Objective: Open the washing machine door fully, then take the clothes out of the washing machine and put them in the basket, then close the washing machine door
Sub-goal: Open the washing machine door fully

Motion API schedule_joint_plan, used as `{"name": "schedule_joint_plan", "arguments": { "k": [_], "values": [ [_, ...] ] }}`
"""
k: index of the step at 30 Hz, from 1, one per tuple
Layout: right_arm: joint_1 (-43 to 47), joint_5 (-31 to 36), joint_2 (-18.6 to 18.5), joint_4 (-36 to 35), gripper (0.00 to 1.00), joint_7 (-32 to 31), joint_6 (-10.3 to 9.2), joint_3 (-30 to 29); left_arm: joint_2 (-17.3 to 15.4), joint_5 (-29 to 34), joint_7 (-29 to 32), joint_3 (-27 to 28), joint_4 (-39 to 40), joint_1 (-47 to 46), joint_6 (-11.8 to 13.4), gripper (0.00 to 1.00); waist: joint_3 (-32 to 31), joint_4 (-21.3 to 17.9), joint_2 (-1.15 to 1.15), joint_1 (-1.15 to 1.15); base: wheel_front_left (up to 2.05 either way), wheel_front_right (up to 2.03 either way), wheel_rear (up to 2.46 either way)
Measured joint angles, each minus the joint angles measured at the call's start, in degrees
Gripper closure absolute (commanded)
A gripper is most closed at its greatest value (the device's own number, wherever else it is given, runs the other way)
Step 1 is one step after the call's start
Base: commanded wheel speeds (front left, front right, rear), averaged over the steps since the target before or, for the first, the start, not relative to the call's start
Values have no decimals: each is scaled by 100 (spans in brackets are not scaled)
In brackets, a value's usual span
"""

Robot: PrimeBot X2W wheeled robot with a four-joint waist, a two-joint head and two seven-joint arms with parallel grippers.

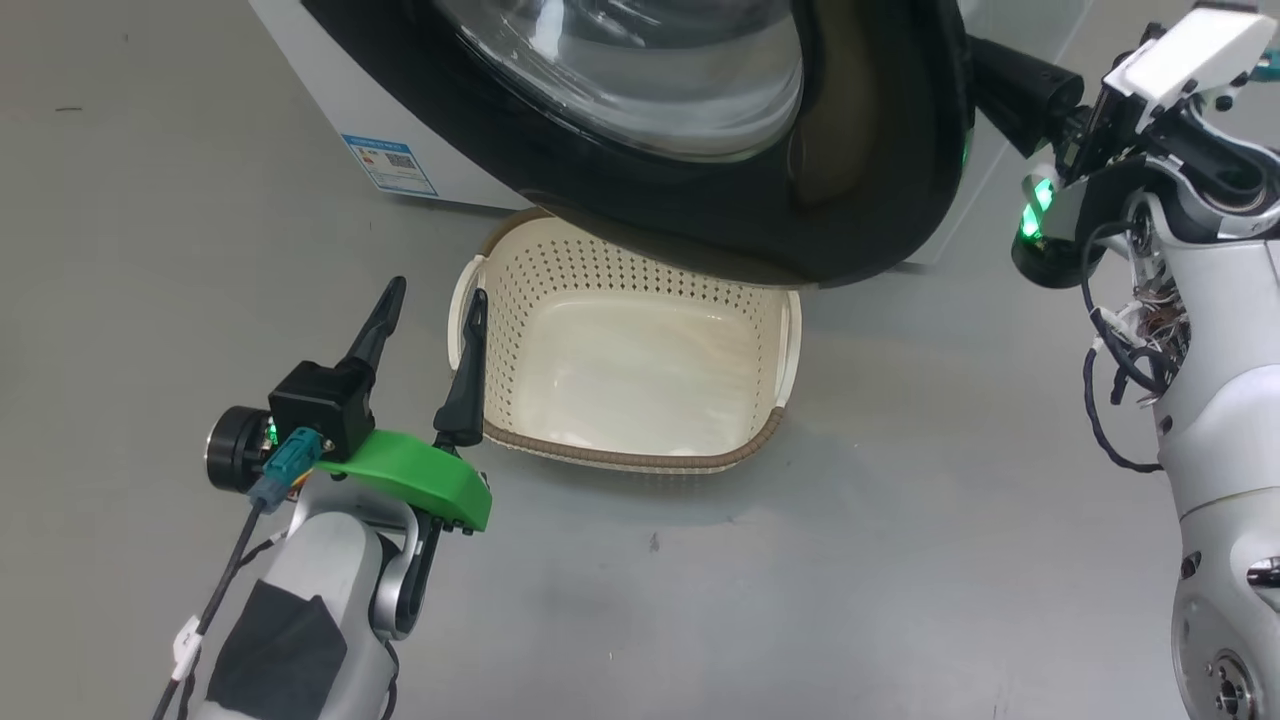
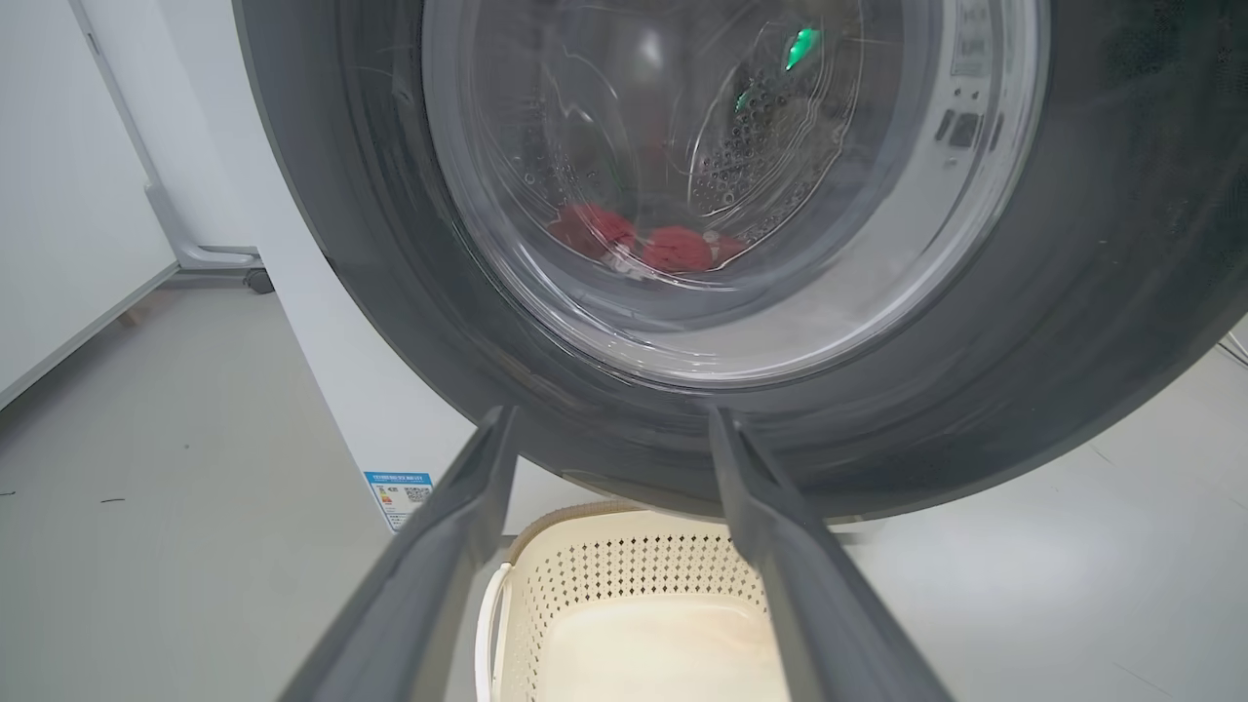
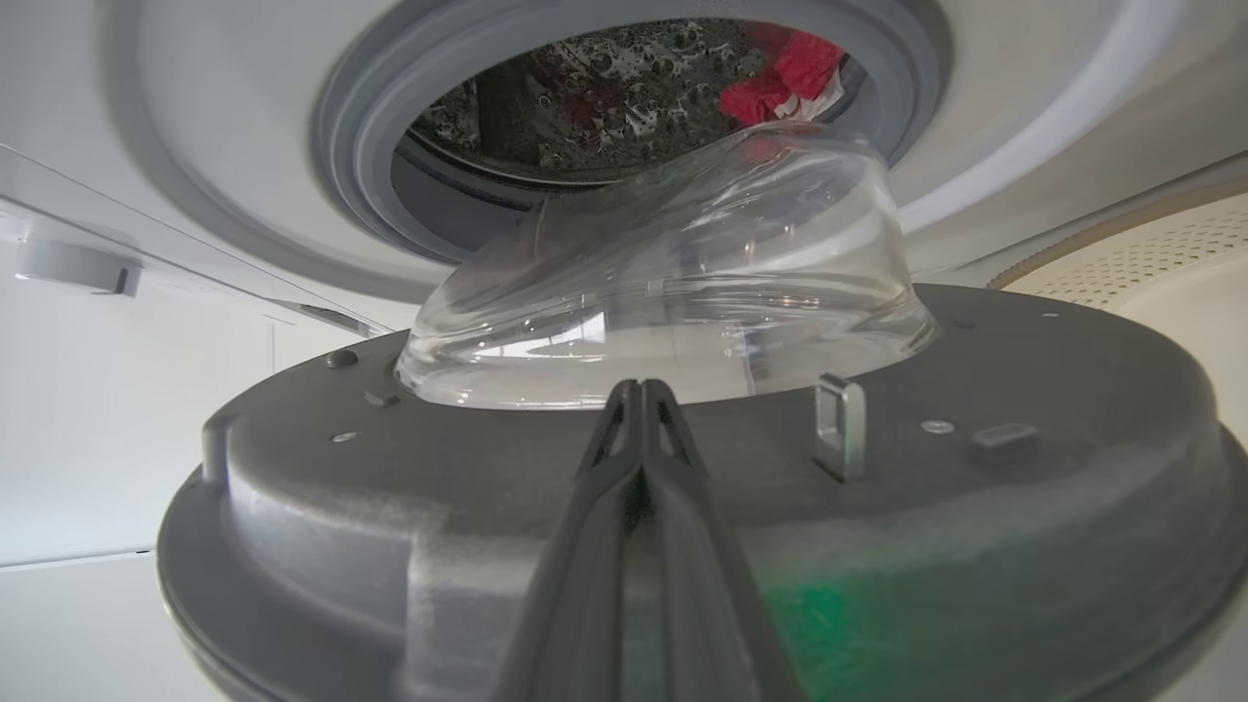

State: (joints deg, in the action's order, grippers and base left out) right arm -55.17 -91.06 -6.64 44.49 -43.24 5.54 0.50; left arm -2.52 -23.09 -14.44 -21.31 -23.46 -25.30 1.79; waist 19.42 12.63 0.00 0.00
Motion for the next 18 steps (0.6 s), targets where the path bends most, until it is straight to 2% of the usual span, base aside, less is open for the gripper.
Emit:
{"name": "schedule_joint_plan", "arguments": {
  "k": [7,18],
  "values": [
    [366,-48,98,3,100,-190,87,116,4,0,0,-103,-164,127,-53,0,-265,17,0,0,0,0,0],
    [922,-192,215,-82,100,-460,96,327,4,-1,0,-124,-346,327,-55,0,-650,100,0,0,0,0,0]
  ]
}}
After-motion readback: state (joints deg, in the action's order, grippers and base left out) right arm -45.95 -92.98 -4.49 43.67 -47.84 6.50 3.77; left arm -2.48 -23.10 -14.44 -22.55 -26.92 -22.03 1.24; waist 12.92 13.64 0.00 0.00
